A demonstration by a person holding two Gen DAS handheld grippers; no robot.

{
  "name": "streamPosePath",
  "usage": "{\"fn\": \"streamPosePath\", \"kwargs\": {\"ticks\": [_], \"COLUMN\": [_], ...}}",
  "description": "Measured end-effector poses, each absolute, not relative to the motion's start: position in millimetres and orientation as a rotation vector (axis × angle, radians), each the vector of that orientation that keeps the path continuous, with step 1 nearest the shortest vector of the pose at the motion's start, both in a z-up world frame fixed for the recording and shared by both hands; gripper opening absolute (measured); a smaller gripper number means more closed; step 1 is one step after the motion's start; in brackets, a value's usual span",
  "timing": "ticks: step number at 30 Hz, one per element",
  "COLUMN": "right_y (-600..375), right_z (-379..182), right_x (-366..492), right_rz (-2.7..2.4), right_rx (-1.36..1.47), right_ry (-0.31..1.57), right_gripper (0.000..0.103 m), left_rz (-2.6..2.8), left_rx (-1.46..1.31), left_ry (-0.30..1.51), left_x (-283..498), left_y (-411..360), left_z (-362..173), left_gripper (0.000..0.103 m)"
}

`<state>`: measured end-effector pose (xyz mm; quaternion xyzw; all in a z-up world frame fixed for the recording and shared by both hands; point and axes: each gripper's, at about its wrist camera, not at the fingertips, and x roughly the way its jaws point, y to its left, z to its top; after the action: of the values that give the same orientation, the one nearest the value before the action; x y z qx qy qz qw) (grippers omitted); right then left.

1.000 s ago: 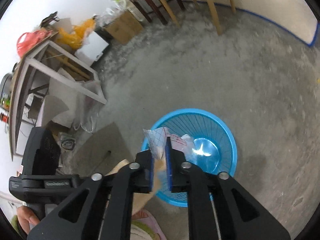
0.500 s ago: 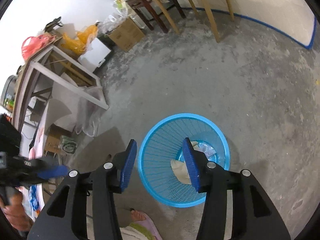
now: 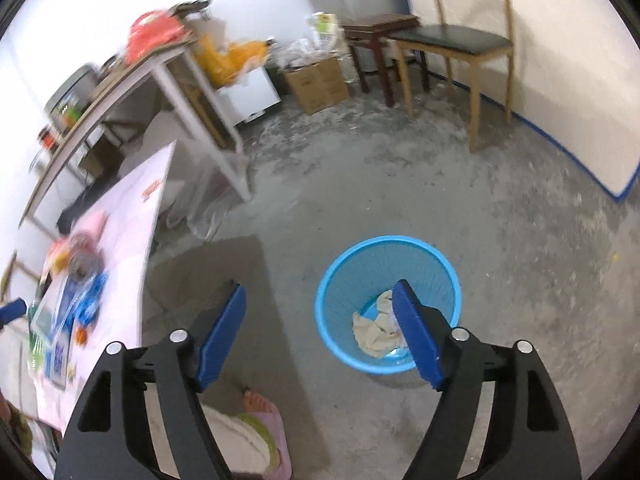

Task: Collect trash
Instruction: 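Bring the left tool back over the table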

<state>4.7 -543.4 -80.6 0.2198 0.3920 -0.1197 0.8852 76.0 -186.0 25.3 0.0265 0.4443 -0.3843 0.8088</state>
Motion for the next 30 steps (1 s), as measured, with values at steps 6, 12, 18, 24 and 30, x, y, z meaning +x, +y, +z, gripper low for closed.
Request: {"fn": "streamPosePath", "kwargs": {"ticks": [6, 12, 18, 24, 30], "right_y": [-461, -363, -309, -310, -302], "right_z": [-35, -8, -21, -57, -84], "right_x": [17, 55, 118, 173, 194], "right_rz": [-0.16, -0.024, 0.149, 0.141, 0.054], "right_rx": [0.315, 0.125, 0.232, 0.414, 0.398], "right_ry": [0.812, 0.82, 0.929, 1.054, 1.147], "right_gripper": [0.089, 0.095, 0.095, 0.079, 0.06], "left_rz": [-0.667, -0.578, -0.499, -0.508, -0.53], "left_rx": [0.089, 0.039, 0.055, 0.078, 0.079], "left_ry": [0.879, 0.794, 0.71, 0.669, 0.64], "left_x": [36, 22, 10, 0, 0], "left_y": [-104, -55, -30, -29, -37], "left_z": [12, 9, -12, -32, -49], "left_gripper": [0.076, 0.081, 0.083, 0.083, 0.083]}}
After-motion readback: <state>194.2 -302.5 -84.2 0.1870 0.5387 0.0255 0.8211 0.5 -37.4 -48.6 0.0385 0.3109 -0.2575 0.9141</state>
